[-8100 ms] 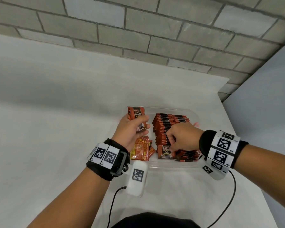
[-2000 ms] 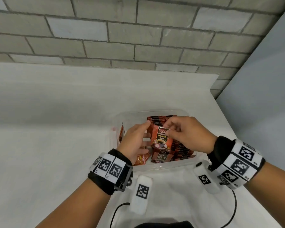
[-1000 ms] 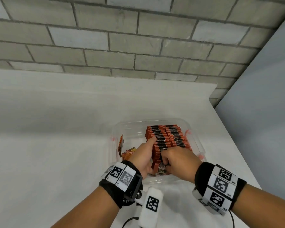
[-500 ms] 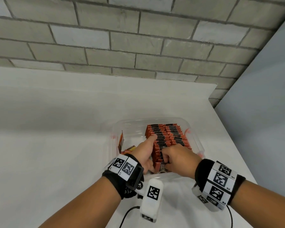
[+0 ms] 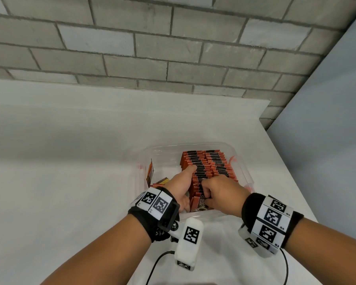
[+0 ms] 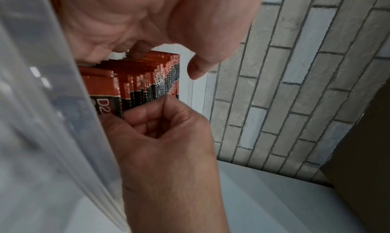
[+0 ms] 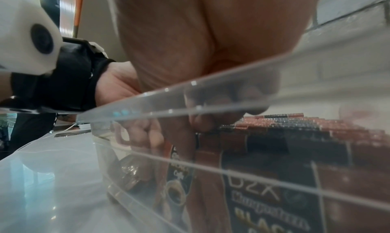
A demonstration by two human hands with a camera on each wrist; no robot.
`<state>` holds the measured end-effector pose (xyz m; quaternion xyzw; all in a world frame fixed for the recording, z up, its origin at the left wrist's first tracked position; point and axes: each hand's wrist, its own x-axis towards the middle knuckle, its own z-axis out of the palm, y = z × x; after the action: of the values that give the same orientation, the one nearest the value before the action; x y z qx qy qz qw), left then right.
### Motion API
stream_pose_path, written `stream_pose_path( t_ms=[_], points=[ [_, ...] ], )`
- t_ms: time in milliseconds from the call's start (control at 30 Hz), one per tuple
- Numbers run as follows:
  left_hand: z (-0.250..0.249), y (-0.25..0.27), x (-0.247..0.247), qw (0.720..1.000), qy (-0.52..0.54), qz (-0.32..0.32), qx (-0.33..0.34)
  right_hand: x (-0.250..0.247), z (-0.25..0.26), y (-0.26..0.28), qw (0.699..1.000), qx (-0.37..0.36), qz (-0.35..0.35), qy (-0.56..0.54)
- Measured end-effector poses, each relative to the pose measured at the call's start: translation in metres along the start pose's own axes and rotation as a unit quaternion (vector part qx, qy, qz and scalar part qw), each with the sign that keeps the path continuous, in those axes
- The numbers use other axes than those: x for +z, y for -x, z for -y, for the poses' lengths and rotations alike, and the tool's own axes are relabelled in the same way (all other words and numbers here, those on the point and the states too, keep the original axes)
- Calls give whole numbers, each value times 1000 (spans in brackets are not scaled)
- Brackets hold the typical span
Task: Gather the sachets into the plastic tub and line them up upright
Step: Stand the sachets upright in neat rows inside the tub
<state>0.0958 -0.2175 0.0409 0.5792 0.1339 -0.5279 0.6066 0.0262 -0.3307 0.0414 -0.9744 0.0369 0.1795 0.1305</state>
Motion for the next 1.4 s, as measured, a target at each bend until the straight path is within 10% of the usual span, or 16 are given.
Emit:
stream_pose_path(
  t_ms=[533, 733, 967, 1400],
  points=[
    [-1, 0, -4, 999, -35, -4, -32, -6, 0, -1, 1000, -16, 5, -26],
    [-4, -2, -16, 1000, -15, 1, -18, -27, -12, 10, 995, -17, -90, -39],
    [-8, -6, -15, 998, -2, -25, 51, -13, -5, 7, 988, -13, 94, 119],
    [-17, -4, -11, 997, 43, -7, 64, -13, -6, -9, 995, -16, 62, 79]
  ],
)
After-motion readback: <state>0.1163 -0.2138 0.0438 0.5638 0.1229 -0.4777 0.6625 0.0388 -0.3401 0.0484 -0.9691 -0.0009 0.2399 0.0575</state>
